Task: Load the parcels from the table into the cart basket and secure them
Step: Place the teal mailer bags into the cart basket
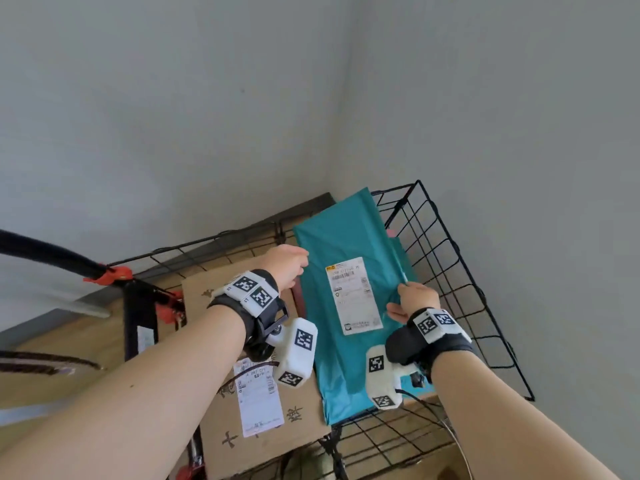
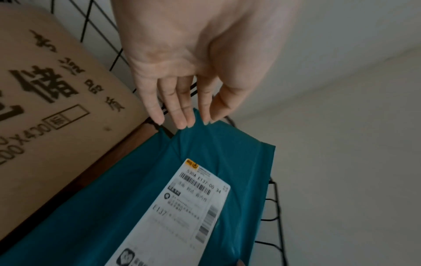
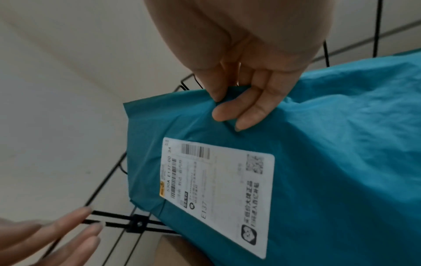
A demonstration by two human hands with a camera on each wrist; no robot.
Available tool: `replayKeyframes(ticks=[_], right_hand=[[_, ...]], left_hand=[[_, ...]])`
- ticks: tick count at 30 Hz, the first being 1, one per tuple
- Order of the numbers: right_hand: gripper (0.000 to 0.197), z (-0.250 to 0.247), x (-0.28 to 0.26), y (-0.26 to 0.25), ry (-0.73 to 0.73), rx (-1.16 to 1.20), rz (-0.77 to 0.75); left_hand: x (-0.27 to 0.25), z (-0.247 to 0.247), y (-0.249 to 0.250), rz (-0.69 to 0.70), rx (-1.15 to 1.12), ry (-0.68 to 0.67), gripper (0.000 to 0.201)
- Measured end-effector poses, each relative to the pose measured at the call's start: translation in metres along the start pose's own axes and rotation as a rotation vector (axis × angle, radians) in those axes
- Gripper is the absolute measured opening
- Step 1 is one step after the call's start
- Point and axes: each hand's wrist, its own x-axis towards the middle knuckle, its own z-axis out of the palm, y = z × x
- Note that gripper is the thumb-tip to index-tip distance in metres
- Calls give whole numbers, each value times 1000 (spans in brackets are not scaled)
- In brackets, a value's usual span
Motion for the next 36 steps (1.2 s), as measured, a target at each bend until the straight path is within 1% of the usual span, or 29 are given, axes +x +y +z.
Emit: replayKeyframes(ticks=[2, 4, 6, 7, 9, 10, 12, 13, 14, 15, 18, 19, 22, 25, 27, 29, 31, 32, 33, 35, 36], right_hand=[[36, 9, 24, 12, -85, -54, 51], [36, 19, 41, 23, -157, -85, 105], [35, 29, 50, 32, -193, -116, 134], [35, 33, 59, 38, -187, -120, 142], [36, 41, 68, 45, -116, -85, 157], [37, 43, 72, 48, -46, -109, 142], [37, 42, 79, 50, 83, -261, 28], [34, 42, 82, 50, 105, -295, -25], [29, 43, 86, 49, 83, -298, -40], [24, 45, 89, 49, 19, -279, -20], [19, 56, 92, 53, -293, -233, 146], [20, 60, 93, 57, -345, -255, 156], [28, 71, 101, 67, -350, -311, 94], [35, 73, 108, 68, -403, -293, 127], [35, 73, 112, 68, -386, -279, 133], [35, 73, 113, 70, -349, -311, 105], [34, 74, 112, 71, -333, -307, 103], [33, 73, 110, 71, -342, -280, 110], [31, 72, 109, 70, -357, -242, 125], [32, 67, 104, 66, -374, -172, 143], [32, 65, 100, 63, -372, -148, 143]], left_hand=[[14, 12, -13, -68, 14, 4, 17], [32, 20, -26, -132, 42, 34, 24], [45, 26, -36, -181, 54, 55, 21], [53, 31, -42, -204, 61, 56, 25], [64, 37, -49, -244, 84, 29, 35], [68, 41, -52, -256, 94, 16, 38], [78, 49, -57, -266, 73, 6, 38], [82, 53, -58, -265, 62, 8, 38], [87, 58, -60, -259, 56, 13, 37], [90, 62, -59, -265, 55, 9, 37], [102, 72, -62, -309, 78, -54, 45], [105, 75, -64, -328, 99, -75, 49], [114, 80, -72, -367, 148, -86, 60], [125, 84, -75, -364, 154, -72, 59], [130, 88, -77, -336, 192, -70, 58], [131, 92, -79, -332, 269, -70, 63], [129, 94, -80, -326, 293, -68, 65], [128, 93, -80, -339, 285, -69, 62], [127, 91, -80, -361, 252, -64, 55], [122, 85, -75, -409, 159, -44, 27], [119, 82, -73, -419, 120, -34, 18]])
